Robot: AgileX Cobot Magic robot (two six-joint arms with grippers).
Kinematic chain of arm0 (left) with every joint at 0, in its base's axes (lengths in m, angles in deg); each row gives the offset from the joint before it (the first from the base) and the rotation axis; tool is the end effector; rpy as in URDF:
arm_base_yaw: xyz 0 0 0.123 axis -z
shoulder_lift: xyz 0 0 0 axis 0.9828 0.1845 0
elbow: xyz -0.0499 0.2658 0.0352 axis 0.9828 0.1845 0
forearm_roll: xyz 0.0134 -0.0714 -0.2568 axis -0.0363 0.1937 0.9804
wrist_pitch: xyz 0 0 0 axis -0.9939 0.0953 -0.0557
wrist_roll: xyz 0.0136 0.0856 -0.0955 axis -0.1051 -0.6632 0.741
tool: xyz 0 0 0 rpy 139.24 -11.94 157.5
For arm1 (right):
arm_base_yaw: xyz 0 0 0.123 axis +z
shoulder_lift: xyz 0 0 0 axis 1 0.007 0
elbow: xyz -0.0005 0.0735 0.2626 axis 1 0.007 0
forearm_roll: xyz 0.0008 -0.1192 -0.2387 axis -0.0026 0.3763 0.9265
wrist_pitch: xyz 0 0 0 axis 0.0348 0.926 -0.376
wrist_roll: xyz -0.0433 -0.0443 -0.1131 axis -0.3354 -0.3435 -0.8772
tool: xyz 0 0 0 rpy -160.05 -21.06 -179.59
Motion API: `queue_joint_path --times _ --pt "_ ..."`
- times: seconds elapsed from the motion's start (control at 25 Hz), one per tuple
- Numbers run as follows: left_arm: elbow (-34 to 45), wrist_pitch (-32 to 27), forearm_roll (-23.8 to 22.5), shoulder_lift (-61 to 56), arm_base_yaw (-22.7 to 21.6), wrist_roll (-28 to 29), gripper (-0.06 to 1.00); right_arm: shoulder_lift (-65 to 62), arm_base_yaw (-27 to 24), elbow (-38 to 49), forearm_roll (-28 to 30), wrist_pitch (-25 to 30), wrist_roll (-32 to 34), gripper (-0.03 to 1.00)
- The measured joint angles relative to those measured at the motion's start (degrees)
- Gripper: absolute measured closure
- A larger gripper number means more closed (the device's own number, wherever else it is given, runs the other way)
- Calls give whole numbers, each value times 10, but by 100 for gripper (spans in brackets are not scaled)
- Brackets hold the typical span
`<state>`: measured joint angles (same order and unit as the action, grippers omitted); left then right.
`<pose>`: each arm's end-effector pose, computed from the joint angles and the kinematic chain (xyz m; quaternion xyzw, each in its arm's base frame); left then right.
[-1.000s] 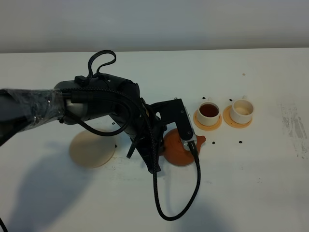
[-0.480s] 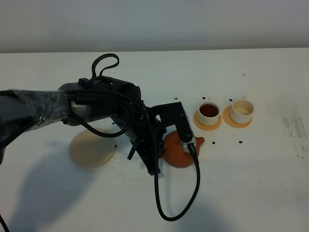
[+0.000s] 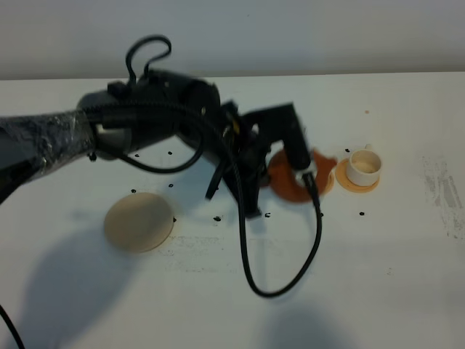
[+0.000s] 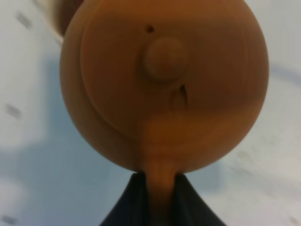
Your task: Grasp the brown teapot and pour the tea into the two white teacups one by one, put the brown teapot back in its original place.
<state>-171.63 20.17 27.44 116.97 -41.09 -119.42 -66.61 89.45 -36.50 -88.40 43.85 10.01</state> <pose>0.3659 -0.3057 0.1520 0.6328 0.7165 -0.0382 0.2910 0.0487 0.0014 0.2687 0.0007 0.8589 0.0060 0.5121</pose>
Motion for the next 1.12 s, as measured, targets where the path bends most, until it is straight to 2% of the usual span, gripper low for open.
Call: queue_joint_path --times 0.2,0.56,0.84,1.12 --pt "-79 -9 -34 8 0 -6 86 0 0 0 0 0 0 51" --pt "-221 -24 -116 89 0 -24 86 0 0 0 0 0 0 51" --pt "-229 -16 -126 112 0 -106 86 0 0 0 0 0 0 51" --pt "-229 17 -129 133 0 -130 86 0 0 0 0 0 0 51"
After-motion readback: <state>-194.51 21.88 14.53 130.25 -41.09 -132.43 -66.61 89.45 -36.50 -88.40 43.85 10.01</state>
